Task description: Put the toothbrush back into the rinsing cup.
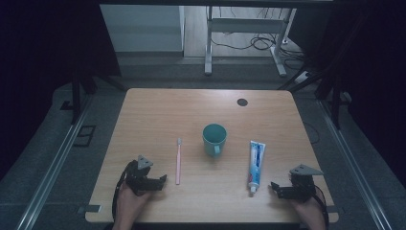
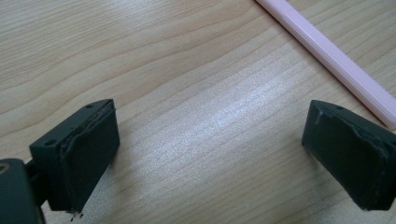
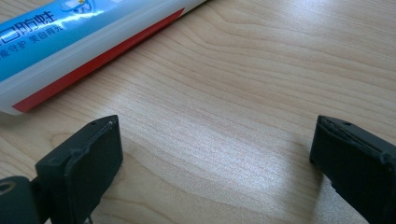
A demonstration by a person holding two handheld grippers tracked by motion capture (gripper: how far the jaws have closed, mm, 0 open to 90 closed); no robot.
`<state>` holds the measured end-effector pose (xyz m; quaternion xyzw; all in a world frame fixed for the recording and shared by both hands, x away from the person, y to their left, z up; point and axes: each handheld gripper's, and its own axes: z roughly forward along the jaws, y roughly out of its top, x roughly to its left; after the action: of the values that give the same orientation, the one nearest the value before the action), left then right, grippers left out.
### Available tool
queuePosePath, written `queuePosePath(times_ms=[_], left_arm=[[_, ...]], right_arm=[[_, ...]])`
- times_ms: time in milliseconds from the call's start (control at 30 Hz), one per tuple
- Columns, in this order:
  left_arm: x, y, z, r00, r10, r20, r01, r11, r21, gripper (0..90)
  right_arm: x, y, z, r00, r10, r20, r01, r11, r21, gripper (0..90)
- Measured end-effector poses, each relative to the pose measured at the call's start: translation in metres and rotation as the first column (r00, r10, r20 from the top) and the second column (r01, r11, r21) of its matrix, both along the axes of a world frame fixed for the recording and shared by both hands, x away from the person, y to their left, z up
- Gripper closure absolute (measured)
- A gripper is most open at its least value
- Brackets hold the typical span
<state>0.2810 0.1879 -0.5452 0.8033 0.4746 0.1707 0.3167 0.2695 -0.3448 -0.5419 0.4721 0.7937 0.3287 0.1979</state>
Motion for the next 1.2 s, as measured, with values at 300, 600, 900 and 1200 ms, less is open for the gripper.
queuePosePath(times_ms=[300, 600, 900, 1200], left_arm=[[-0.0001, 0.0002, 0.0, 1.0, 0.002, 0.002, -0.002, 1.0, -0.002, 4.8], [0.0003, -0.0002, 0.0, 1.0, 0.003, 0.0, -0.003, 1.0, -0.001, 4.3], [-0.0026, 0.0032, 0.0022, 0.9996, -0.022, 0.015, 0.022, 0.9997, -0.01, 16.5], [-0.0054, 0.0012, 0.0092, 0.9985, -0.055, 0.006, 0.055, 0.9985, 0.005, 38.8]], right_arm=[[0.0, 0.0, 0.0, 1.0, 0.0, 0.0, 0.0, 1.0, 0.0, 2.0], [0.0, 0.0, 0.0, 1.0, 0.0, 0.0, 0.0, 1.0, 0.0, 2.0], [0.0, 0.0, 0.0, 1.0, 0.0, 0.0, 0.0, 1.0, 0.0, 2.0], [0.0001, 0.0, 0.0, 1.0, 0.0, -0.001, 0.0, 1.0, 0.001, 2.0]])
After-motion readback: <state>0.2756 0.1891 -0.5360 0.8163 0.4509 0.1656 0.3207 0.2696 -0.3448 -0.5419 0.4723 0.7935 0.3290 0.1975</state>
